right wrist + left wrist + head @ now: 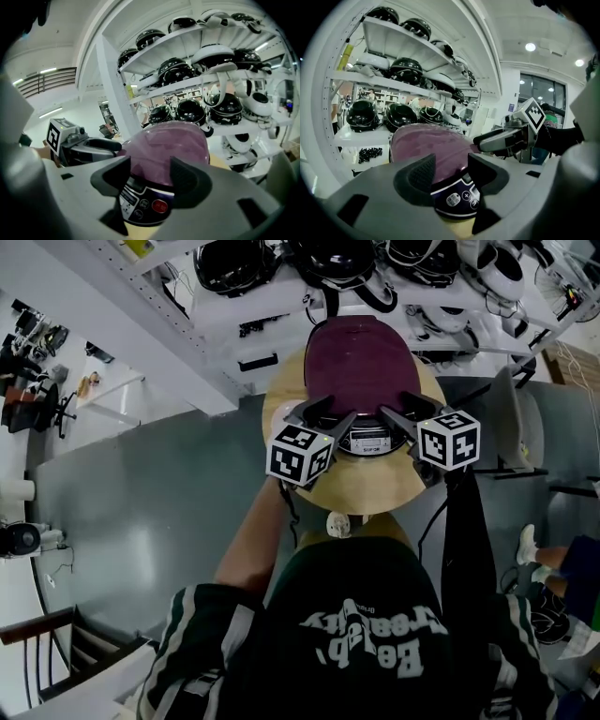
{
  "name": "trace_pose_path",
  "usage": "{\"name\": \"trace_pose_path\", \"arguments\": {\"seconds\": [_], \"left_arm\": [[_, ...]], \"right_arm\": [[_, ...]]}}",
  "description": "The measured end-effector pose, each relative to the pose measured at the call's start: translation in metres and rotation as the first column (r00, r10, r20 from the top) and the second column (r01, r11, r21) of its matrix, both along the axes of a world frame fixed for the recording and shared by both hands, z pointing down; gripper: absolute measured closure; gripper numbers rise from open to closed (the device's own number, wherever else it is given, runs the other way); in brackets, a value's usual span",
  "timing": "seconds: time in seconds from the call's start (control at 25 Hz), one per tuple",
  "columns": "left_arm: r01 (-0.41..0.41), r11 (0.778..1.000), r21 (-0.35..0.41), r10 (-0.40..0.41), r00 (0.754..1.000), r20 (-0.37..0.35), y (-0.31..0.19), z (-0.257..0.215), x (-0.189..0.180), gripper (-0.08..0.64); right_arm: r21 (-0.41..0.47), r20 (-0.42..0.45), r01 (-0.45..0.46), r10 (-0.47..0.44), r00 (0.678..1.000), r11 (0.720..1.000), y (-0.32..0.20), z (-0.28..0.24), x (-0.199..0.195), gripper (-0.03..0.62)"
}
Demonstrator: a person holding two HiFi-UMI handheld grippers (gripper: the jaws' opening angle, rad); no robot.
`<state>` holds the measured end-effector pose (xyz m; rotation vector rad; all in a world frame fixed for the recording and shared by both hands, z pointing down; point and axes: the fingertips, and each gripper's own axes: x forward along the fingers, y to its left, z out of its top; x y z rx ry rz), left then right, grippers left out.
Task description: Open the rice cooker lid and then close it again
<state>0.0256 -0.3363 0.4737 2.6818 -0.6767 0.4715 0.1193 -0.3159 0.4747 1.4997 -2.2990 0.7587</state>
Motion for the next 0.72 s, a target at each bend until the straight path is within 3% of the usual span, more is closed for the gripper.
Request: {"name": "trace_pose_path", "arguments": {"seconds": [0.28,0.72], "left_arm": [[0.008,1.000,-0.022,-0.007,1.000,0.027,-0.003,0.013,-0.002,0.377],[0.032,0.998,-0.060,-0.030,0.999,0.041,-0.006,0.019,-0.004,0.399]], "right_arm": [[-0.048,-0.055,0.009,-0.011,0.998,0.999,0.000,0.014,0.000,0.336],[-0.133,-0.054,-0.027,0.020,0.998,0.991,-0.004,0.022,0.004,0.371]]}}
